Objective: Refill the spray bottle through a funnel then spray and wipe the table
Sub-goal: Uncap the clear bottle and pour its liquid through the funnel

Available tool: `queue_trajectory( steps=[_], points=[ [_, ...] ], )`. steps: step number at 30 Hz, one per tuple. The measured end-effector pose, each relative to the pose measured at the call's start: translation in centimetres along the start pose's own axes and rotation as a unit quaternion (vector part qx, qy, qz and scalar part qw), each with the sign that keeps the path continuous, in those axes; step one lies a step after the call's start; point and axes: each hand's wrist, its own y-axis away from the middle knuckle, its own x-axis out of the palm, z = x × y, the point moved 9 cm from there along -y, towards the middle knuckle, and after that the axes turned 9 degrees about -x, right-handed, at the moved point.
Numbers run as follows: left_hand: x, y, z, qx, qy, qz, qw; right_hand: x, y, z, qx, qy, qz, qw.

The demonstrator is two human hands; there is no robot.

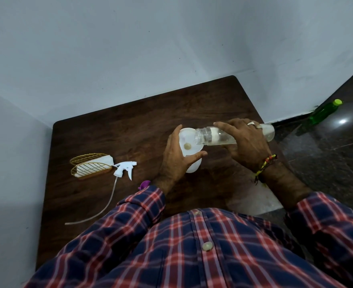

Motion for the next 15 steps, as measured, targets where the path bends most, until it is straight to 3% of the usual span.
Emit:
queue_trajectory(
  steps=[15],
  points=[
    [-0.22,-0.02,0.14,0.003,0.001,-0.010,1.000,-0.13,-0.16,0.07,-0.004,0.005,-0.005,1.000]
  ],
)
